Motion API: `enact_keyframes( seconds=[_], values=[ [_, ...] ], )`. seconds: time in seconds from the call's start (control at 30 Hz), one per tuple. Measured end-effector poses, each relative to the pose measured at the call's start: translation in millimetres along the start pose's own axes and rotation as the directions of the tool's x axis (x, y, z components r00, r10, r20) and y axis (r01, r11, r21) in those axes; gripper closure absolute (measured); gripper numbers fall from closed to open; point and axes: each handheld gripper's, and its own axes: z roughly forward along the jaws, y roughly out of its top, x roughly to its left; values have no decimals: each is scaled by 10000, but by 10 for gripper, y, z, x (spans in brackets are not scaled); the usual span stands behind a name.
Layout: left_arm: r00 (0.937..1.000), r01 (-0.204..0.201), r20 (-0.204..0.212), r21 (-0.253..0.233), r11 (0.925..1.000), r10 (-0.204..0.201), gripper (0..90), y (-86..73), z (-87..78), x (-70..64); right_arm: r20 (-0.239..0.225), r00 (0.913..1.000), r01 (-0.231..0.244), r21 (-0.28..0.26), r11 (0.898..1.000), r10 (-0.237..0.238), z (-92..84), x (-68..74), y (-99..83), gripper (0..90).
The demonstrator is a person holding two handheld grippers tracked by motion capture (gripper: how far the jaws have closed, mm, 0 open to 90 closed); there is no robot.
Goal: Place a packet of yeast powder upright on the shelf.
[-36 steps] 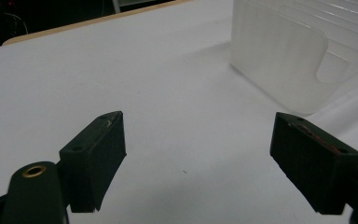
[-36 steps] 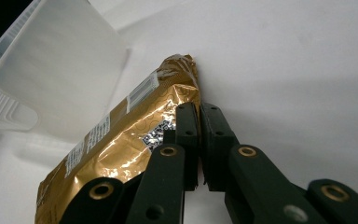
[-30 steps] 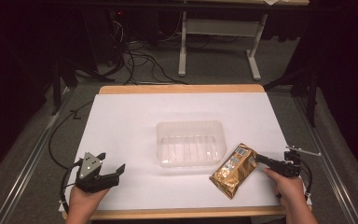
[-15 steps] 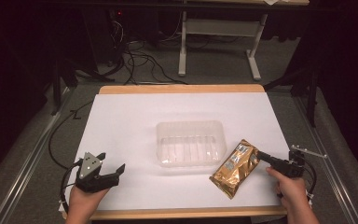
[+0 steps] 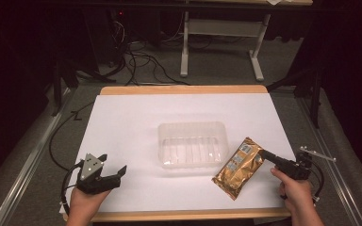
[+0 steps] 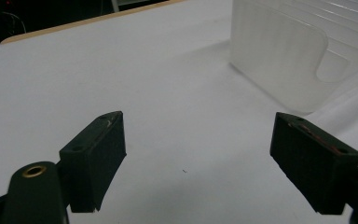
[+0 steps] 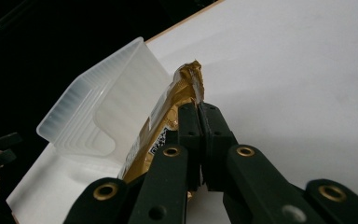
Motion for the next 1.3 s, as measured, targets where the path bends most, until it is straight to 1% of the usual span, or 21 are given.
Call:
enact_keyframes(
  seconds=[0.17,0.33,0.4,0.43,0.6,0.63,0.83,1.03,1.17,1.3],
  values=[
    [10000,-11,-11,-23,10000,11,187,0,-1,-1,-143,9999,33,-224,9997,-36,-39,36,17,899],
    [10000,-38,-2,-59,10000,38,187,-1,1,-1,-234,9996,163,-592,9981,-177,-118,55,37,900],
    [10000,-62,23,-100,9999,62,187,-1,2,-6,-172,9996,205,-765,9969,-218,-157,66,48,900],
    [10000,-71,29,-115,9999,71,187,-1,3,-7,-230,9994,231,-914,9955,-253,-178,72,55,900],
    [9999,-100,61,-126,9999,101,187,0,2,-10,-194,9987,445,-1273,9909,-473,-237,120,79,900],
    [9999,-116,51,-115,9999,117,187,-1,1,-8,-154,9979,602,-1349,9890,-628,-242,134,84,900],
    [9999,-122,57,-113,9999,122,187,-1,4,-8,-44,9934,1127,-1618,9804,-1149,-275,253,105,900],
    [9999,-132,40,-136,9998,133,187,0,3,-4,29,9887,1476,-1905,9705,-1498,-304,351,130,900],
    [9999,-125,49,-125,9998,126,187,0,5,-7,225,9833,1812,-2047,9619,-1804,-321,408,144,900],
    [9999,-154,45,-153,9998,155,187,1,5,-7,295,9783,2066,-2215,9530,-2052,-331,454,155,900]
  ],
)
